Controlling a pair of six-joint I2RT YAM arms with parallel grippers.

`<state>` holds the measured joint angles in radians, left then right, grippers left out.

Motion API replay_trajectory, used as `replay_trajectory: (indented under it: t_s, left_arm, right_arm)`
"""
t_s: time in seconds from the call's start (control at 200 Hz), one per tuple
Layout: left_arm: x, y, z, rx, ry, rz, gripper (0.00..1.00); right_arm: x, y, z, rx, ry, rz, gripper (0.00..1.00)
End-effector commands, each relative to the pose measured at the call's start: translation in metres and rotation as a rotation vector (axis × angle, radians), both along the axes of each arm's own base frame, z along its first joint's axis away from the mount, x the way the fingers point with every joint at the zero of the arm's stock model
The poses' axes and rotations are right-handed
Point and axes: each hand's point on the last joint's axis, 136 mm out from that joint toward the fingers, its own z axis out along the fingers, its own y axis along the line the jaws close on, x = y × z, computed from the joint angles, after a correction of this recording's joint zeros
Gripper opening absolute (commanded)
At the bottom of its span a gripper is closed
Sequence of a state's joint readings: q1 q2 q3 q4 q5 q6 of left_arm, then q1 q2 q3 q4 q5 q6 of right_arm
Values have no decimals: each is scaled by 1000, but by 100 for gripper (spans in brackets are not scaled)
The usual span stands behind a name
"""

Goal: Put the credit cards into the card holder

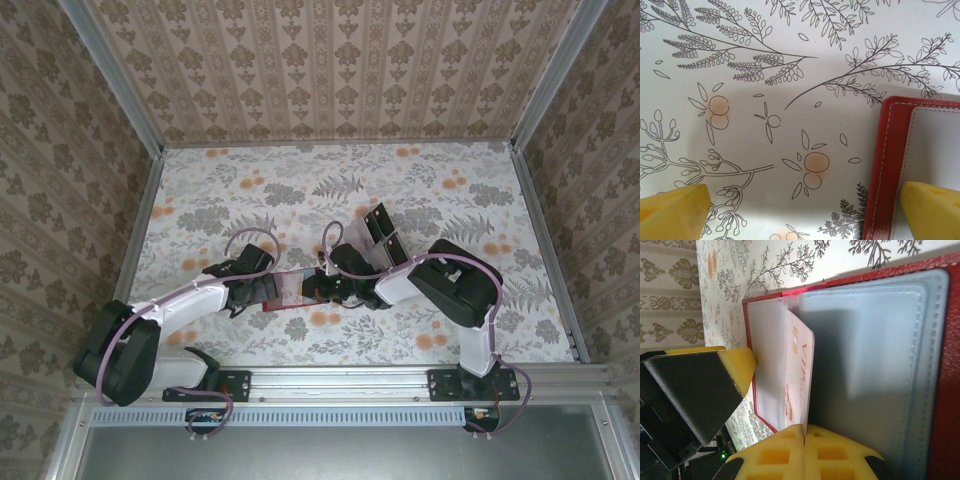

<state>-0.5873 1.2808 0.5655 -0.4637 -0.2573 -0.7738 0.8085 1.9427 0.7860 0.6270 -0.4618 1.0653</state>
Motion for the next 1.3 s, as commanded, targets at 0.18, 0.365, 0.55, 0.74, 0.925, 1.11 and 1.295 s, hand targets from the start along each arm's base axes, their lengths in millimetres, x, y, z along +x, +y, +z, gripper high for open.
replay_trajectory:
  t_s: [0.18, 0.365, 0.55, 0.74, 0.925, 1.11, 1.295]
  left_arm:
    - [-2, 2, -5, 18, 25, -4, 99]
    - [-1, 0, -6, 16, 27, -5, 99]
    - [-1, 0, -7, 18, 29, -6, 99]
    - [-1, -1, -6, 12, 27, -6, 99]
    - [3, -5, 2, -10, 11, -11, 100]
    - [10, -10, 17, -39, -20, -17, 100]
    - [14, -9, 28, -88, -44, -4, 100]
  right_arm:
    - [-15, -9, -23, -69, 65, 71, 0]
    - [-14, -3, -23, -79, 78, 103, 0]
    - [-12, 2, -25, -81, 92, 115, 0]
    - [-11, 5, -27, -84, 98, 117, 0]
    - [-12, 12, -26, -90, 102, 128, 0]
    - [-9, 11, -11, -102, 73, 126, 18]
    - [-8, 2, 10, -153, 23, 129, 40]
